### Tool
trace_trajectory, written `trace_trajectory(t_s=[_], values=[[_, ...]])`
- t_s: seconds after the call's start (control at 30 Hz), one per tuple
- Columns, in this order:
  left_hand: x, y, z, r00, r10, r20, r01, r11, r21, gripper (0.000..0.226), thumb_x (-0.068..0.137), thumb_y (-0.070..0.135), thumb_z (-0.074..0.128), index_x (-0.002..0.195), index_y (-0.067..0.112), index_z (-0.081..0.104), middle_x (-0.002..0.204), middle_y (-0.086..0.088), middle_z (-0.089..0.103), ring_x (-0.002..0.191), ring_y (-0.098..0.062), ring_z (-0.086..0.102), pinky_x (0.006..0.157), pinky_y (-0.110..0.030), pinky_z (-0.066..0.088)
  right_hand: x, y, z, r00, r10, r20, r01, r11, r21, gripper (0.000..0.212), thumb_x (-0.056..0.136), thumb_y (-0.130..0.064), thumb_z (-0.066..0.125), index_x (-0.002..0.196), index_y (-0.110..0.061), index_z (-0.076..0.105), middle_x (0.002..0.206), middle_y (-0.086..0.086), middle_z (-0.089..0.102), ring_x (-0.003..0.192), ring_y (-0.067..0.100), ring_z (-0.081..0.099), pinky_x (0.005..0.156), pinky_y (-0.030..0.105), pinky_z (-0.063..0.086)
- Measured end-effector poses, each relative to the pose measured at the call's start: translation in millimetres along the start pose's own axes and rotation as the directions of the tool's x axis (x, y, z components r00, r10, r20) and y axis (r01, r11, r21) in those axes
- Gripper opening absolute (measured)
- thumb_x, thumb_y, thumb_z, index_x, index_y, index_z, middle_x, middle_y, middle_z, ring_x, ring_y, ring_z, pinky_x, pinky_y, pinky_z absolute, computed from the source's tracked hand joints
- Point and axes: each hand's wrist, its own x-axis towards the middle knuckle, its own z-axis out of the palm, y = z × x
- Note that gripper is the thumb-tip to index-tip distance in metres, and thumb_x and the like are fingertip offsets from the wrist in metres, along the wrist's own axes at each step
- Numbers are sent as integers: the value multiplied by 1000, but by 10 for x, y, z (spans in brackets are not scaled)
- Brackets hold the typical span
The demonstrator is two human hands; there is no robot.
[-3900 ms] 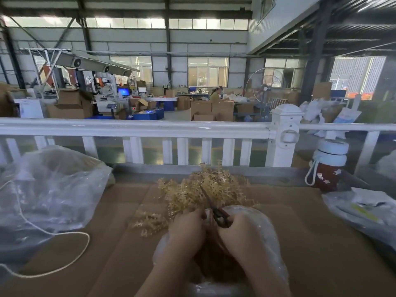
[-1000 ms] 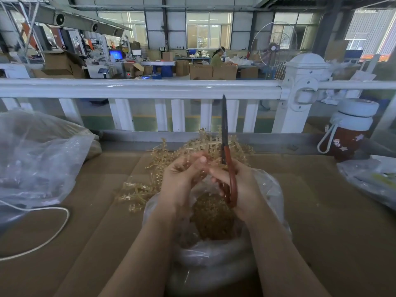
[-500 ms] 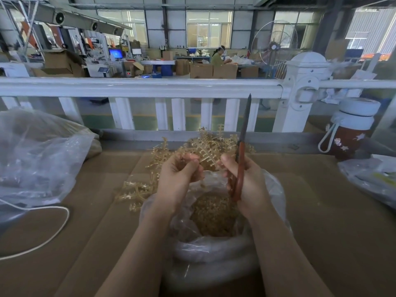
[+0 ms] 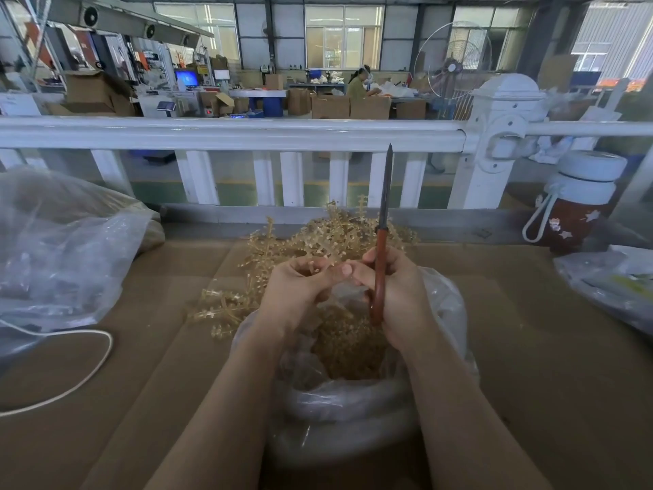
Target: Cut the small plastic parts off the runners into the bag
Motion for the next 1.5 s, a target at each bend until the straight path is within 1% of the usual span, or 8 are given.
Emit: trace_trajectory(t_s=[0.1,0.27,0.4,0.57,0.8,1.07,1.37,1.5], values=[[-11,8,-9,1000,-4,-11,4,1000,13,31,62,30,89,76,6,75,90,-39,66,80,-40,63,81,-62,54,-6,12,7,1000,-16,1,16,1000,8,22,83,-10,81,90,-15,60,77,9,63,52,13,56,45,20,45],[-7,3,-18,1000,5,18,-3,996,-84,19,68,27,84,73,10,78,75,-15,74,65,-21,71,59,-30,58,-6,-5,-2,1000,-4,26,5,1000,-28,23,81,-10,82,90,-13,60,74,6,69,58,16,64,48,23,49],[-14,3,-26,1000,-19,-13,18,998,-55,27,66,31,87,76,9,77,80,-21,72,73,-29,66,66,-35,59,-4,-11,-9,1000,19,14,-17,995,-96,24,79,-11,84,88,-16,62,84,12,69,64,21,64,50,27,49],[3,-7,-58,999,-24,36,25,999,-47,26,56,26,91,72,12,76,76,-14,74,69,-20,70,63,-27,56,6,-21,-30,1000,0,14,2,985,-171,25,80,-14,85,86,-19,61,71,-5,68,54,9,59,52,26,46],[-2,17,-86,996,-85,2,83,968,-235,19,59,21,86,71,9,78,75,-15,73,64,-21,69,61,-34,61,20,-140,-114,999,-50,6,50,948,-314,29,74,-37,88,89,-22,67,73,-13,71,70,4,70,72,29,53],[23,20,-102,997,-63,-49,39,916,-398,24,67,11,80,86,-1,72,73,-12,73,67,-16,72,58,-25,58,16,-166,-185,988,-84,129,147,765,-627,87,38,-99,64,100,-38,57,91,-22,66,83,-8,63,72,21,45],[32,20,-159,997,33,-68,-58,908,-415,8,69,8,78,73,13,73,72,-5,72,68,-12,70,68,-25,59,14,48,-287,973,-78,217,221,587,-779,73,50,-93,68,91,-34,54,84,-13,63,76,4,62,67,31,54],[38,11,-171,993,100,-55,-114,914,-389,9,71,9,76,70,16,72,71,-4,69,68,-14,66,72,-26,56,-3,37,-289,958,-148,244,285,514,-809,68,53,-92,66,86,-34,51,87,-21,61,76,-1,61,58,16,44]])
